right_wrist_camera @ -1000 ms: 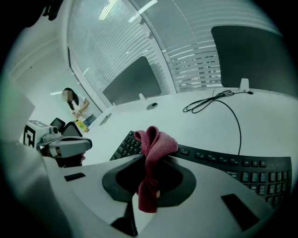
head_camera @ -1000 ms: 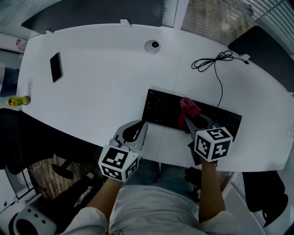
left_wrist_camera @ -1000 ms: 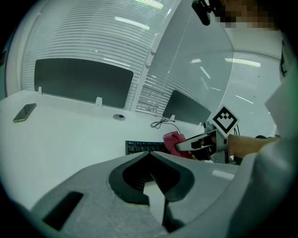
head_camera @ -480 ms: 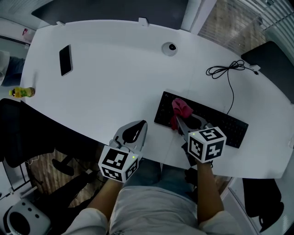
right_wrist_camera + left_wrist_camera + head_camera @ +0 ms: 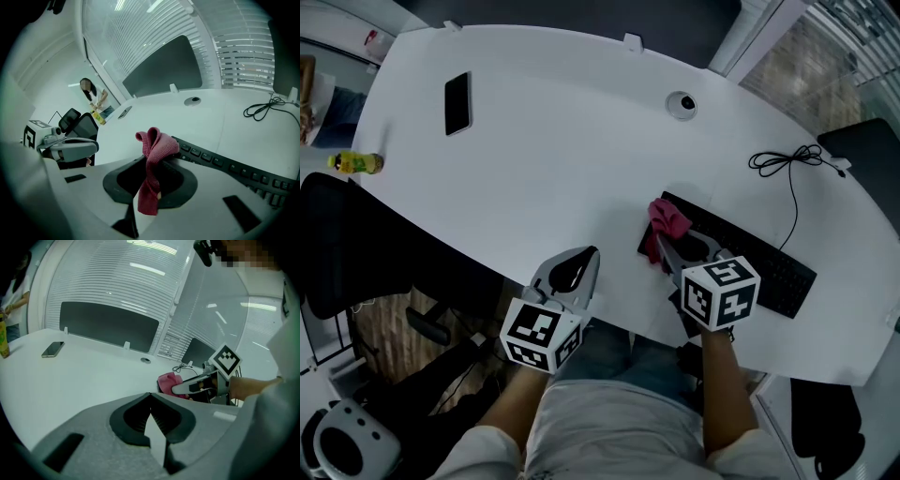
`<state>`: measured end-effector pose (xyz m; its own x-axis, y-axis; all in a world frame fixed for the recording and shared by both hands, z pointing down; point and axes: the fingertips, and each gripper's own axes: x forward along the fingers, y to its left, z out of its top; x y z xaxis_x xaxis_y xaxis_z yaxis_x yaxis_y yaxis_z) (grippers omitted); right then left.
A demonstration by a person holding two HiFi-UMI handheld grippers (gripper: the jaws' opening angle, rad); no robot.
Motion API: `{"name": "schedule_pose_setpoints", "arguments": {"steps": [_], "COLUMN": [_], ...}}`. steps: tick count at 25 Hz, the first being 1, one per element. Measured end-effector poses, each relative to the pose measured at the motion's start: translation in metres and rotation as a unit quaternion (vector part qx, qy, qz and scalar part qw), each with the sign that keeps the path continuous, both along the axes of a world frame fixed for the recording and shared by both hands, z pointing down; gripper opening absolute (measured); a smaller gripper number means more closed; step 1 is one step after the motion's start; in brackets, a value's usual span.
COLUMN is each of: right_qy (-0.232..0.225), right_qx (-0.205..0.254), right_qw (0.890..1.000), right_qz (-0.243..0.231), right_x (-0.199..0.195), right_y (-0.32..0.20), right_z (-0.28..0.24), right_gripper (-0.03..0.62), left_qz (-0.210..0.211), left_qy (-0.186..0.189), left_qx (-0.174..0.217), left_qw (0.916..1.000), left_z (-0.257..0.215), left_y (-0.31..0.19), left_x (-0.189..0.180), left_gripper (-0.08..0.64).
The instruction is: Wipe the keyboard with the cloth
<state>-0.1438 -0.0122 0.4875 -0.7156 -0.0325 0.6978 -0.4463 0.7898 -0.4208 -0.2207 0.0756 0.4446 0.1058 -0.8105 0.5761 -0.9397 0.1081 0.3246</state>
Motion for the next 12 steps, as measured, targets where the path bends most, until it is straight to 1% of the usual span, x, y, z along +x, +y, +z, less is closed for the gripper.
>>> {"name": "schedule_pose_setpoints", "arguments": {"steps": [5, 12], "right_qy": [-0.001, -0.004], "right_qx": [-0.001, 0.001], "right_qw": [1.000, 1.000], "right_qz": [-0.012, -0.012], "right_x": [-0.0086, -0.0084], "right_y": [0.0037, 0.0050], "right_z": [-0.0008, -0.0028], "right_gripper": [0.061, 0.061], "left_qz": [-0.011, -0.008], "left_qy": [0.001, 0.000], "left_qx": [-0.001, 0.001], "left_qw": [0.9999, 1.0000], "left_z": [0.0000, -0.0016], "left_y": [0.0059, 0.0057], "left_x": [-0.0068, -0.0038], "left_gripper": [0.011, 0.011]}}
